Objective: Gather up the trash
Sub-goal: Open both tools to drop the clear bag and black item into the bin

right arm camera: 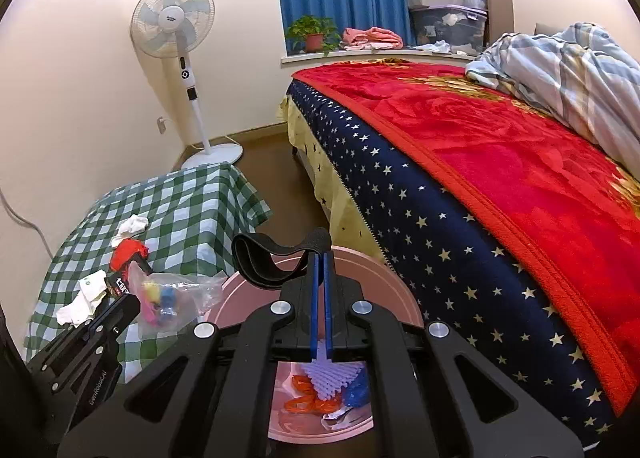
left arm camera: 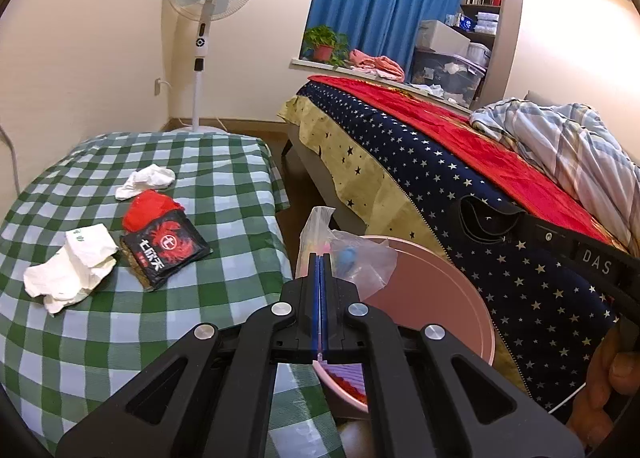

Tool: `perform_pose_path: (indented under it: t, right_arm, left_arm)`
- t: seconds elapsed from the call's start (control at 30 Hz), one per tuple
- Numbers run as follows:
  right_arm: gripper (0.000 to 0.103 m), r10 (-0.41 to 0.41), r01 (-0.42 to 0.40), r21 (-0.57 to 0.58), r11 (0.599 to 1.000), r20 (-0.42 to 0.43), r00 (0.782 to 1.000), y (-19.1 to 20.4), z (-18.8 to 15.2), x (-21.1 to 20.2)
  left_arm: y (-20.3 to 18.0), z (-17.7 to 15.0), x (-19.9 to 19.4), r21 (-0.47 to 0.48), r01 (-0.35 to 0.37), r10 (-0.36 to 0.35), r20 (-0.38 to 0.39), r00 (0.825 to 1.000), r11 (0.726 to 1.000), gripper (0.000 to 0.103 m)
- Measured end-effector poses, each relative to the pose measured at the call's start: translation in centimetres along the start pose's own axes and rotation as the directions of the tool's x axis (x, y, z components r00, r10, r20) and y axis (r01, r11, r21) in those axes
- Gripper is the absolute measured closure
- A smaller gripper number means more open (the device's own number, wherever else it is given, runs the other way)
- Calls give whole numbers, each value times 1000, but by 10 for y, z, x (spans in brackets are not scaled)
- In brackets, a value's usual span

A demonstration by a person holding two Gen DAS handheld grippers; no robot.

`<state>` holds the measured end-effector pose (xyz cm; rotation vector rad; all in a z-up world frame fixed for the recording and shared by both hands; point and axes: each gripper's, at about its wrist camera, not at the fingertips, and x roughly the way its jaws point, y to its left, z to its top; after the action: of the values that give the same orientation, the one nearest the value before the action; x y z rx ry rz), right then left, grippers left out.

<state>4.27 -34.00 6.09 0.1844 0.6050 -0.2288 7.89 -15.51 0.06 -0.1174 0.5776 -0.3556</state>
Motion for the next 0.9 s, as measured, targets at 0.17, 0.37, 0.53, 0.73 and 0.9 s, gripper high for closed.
perform_pose_path:
  t: [0.17, 0.37, 0.53, 0.73, 0.9]
  right_arm:
    - [101, -13, 13, 4, 1000, -2, 1000, -4, -1, 1]
    - [101, -23, 23, 9, 1000, -2, 1000, -6, 0, 0]
    - [101, -28, 28, 10, 1000, -1, 1000, -6, -1, 0]
    - [95, -52, 52, 39, 998, 10, 999, -11, -1, -4]
    - [63, -70, 68, 70, 995, 18, 997, -17, -1, -5]
  left_arm:
    - [-4, -1, 5, -4, 9, -10, -7, 1000, 1000, 103]
    - [-12, -2, 8, 1, 24, -24, -12, 1000, 1000, 103]
    - [-14, -2, 8, -1, 33, -33, -12, 999, 999, 103]
    - [-13, -2, 10, -20, 75, -75, -19, 997, 997, 100]
    - [-4, -3, 7, -57, 72, -73, -9, 997, 996, 77]
